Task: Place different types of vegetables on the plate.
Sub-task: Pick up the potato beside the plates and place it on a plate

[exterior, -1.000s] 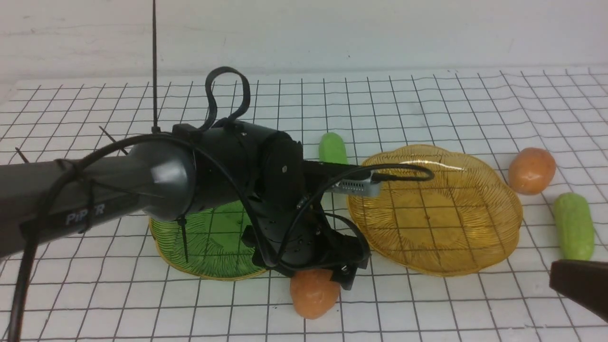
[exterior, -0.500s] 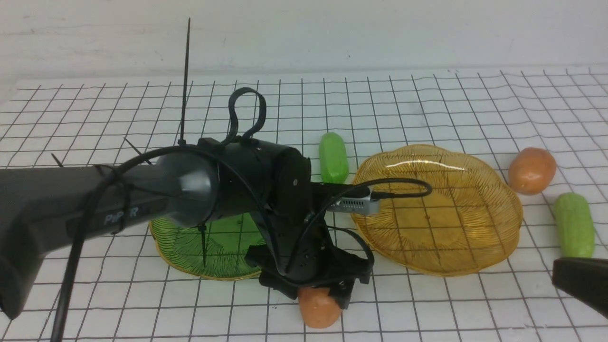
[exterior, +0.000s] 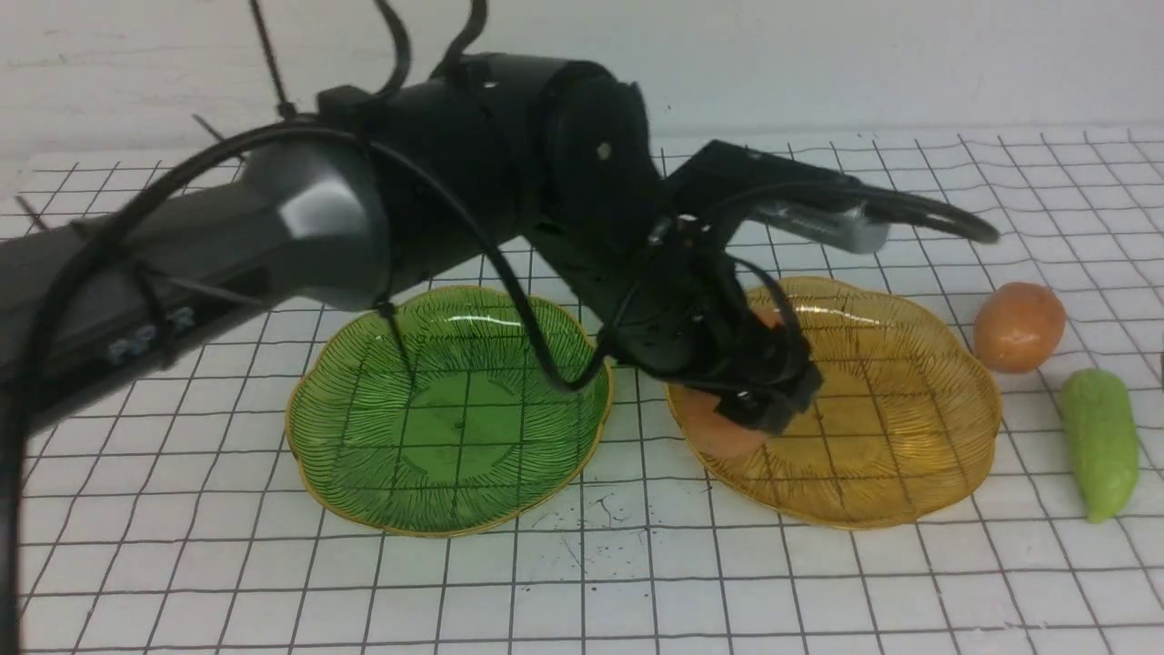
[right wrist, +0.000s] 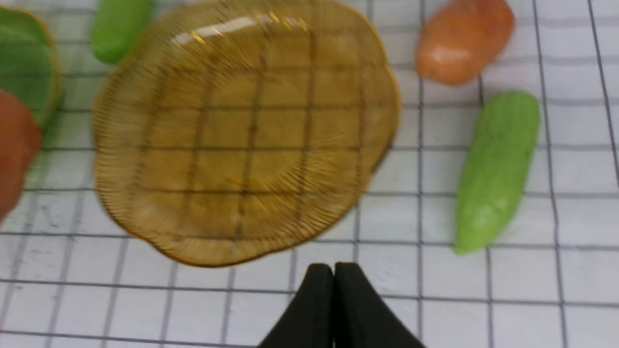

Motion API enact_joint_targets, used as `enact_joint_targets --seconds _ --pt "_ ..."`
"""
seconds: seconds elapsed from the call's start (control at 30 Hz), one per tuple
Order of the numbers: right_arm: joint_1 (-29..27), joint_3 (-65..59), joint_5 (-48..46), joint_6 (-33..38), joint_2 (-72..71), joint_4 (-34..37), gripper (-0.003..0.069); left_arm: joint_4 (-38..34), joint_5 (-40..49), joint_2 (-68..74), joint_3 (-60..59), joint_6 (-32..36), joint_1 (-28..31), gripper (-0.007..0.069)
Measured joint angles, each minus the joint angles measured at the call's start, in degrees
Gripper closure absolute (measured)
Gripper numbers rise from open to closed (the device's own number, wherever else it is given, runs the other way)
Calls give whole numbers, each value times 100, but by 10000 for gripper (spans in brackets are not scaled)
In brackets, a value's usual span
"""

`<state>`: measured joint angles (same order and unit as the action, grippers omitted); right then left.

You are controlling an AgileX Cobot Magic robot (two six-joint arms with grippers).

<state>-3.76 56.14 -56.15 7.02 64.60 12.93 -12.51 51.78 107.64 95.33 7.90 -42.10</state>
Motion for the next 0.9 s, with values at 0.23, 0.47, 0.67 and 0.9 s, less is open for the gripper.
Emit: enact_joint_targets --seconds 0.23,0.47,0.67,0.9 --pt "-979 1313 -504 79 2044 772 671 180 203 1178 1148 -83 -132 88" --pt "-957 2155 -546 -33 3286 907 582 414 237 1734 1431 -83 -132 88" --pt "-957 3064 -431 -172 4470 1055 256 448 253 1805 1455 -73 -132 -13" --pt "-956 3791 -453 -276 5386 1074 -10 428 293 1800 1455 -73 -132 -12"
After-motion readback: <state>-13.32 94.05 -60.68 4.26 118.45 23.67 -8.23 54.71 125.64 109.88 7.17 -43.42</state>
